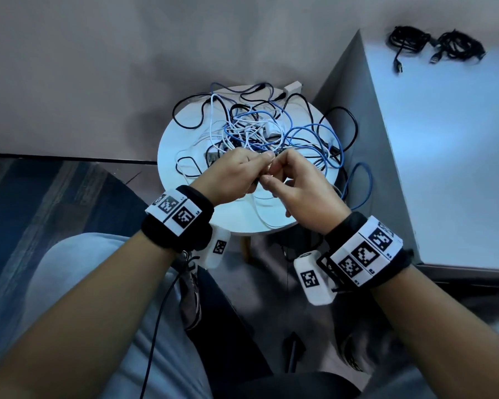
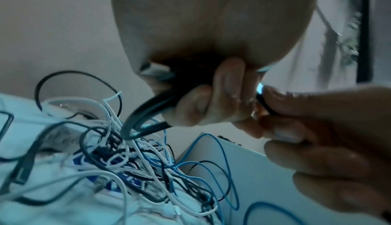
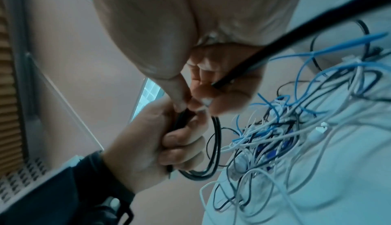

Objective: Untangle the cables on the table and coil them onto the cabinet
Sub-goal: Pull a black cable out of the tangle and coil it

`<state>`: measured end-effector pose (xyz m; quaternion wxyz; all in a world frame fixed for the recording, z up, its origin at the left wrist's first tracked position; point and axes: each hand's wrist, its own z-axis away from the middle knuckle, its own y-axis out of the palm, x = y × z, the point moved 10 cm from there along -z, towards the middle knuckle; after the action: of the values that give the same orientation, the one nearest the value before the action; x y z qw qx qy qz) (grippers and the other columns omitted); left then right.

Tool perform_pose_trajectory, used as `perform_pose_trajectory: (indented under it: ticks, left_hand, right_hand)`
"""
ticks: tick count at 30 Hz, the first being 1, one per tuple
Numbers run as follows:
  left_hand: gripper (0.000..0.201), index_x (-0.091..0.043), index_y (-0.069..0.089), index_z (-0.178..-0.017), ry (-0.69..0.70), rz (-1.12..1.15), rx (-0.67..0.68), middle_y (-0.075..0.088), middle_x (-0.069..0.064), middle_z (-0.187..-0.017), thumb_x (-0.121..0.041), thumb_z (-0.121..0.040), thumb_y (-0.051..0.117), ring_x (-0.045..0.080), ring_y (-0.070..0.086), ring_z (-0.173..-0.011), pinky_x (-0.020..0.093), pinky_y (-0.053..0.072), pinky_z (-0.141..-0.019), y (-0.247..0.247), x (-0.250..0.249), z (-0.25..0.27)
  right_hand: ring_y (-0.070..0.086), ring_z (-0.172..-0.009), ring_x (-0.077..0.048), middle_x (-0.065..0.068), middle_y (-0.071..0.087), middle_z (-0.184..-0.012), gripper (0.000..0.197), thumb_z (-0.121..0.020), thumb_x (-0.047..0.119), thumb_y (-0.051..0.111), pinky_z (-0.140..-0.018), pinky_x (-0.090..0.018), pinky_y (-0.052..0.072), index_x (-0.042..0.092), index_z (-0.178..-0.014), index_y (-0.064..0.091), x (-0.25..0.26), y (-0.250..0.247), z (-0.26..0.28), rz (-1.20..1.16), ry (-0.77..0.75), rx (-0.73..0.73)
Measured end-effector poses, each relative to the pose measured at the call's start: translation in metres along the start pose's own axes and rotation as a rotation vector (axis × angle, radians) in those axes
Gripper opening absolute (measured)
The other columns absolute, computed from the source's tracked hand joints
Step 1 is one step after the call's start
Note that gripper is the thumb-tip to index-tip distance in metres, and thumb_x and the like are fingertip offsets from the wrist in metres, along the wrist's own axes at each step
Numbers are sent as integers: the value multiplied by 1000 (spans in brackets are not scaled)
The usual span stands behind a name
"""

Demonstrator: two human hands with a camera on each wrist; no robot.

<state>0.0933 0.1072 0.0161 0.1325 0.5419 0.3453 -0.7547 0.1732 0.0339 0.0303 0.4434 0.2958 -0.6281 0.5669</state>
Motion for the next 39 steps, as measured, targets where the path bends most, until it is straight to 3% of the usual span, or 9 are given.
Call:
perform_pose_trajectory:
  ticks: [3,7,10,15,18,22,26,34,39]
  left_hand:
    - [54,-11,51,-58,-75,218,120,29,3,-47,-32,-107,40,14,19,-38,20,13,-41,8,-2,4]
    - [53,-10,44,-60,-86,493,298,27,-4,-39,-37,-105,35,10,18,-31,25,9,-38,23,-11,12]
    - [55,-15,44,-57,-87,657,394,23,-5,-37,-45,-103,37,10,18,-29,33,8,-41,33,-15,17]
    - [53,-18,40,-57,-137,668,249,26,-6,-40,-51,-98,47,10,25,-30,31,15,-45,30,-9,13]
    - [52,-18,42,-57,-148,641,170,27,-4,-41,-55,-91,51,13,28,-33,31,22,-48,30,-10,13]
    - [54,-18,39,-58,-119,830,164,27,-6,-39,-54,-97,45,9,25,-30,30,16,-46,28,-14,13]
    - [54,-20,40,-57,-114,946,118,28,-7,-38,-54,-99,41,8,27,-28,28,17,-43,18,-12,11]
    - [60,-15,38,-62,-145,784,92,37,4,-51,-55,-106,27,26,55,-52,40,54,-72,29,-15,12]
    - [55,-17,51,-70,-184,959,207,31,-7,-44,-55,-104,31,12,38,-39,31,50,-57,38,-19,20]
  right_hand:
    - [50,-64,-1,6,62,-84,27,-91,40,68,-65,-27,41,21,-101,52,6,-16,-1,129,-95,-95]
    - [54,-83,2,10,56,-111,48,-93,59,50,-78,-26,43,24,-126,57,21,-17,2,179,-199,-118]
    - [53,-73,6,10,66,-95,36,-98,50,51,-73,-26,40,22,-117,64,26,-14,3,145,-197,-86]
    - [50,-56,-4,15,52,-56,26,-96,39,63,-60,-20,40,15,-92,71,25,-32,1,161,-200,-193]
    - [47,-56,-4,13,52,-57,23,-96,37,64,-58,-17,35,17,-90,72,26,-36,1,131,-195,-177]
    - [49,-58,-3,17,56,-60,24,-99,40,56,-63,-27,39,20,-97,67,25,-31,-3,33,-175,-27]
    - [50,-58,-11,7,58,-61,25,-101,38,51,-60,-39,43,16,-94,62,23,-23,-3,6,-167,8]
    - [41,-50,-8,13,46,-52,37,-103,33,50,-54,-30,35,14,-72,53,19,-40,-1,-117,-121,-154]
    - [39,-36,-5,14,47,-44,35,-105,24,50,-40,-20,29,22,-71,56,23,-35,-1,-200,-95,-74]
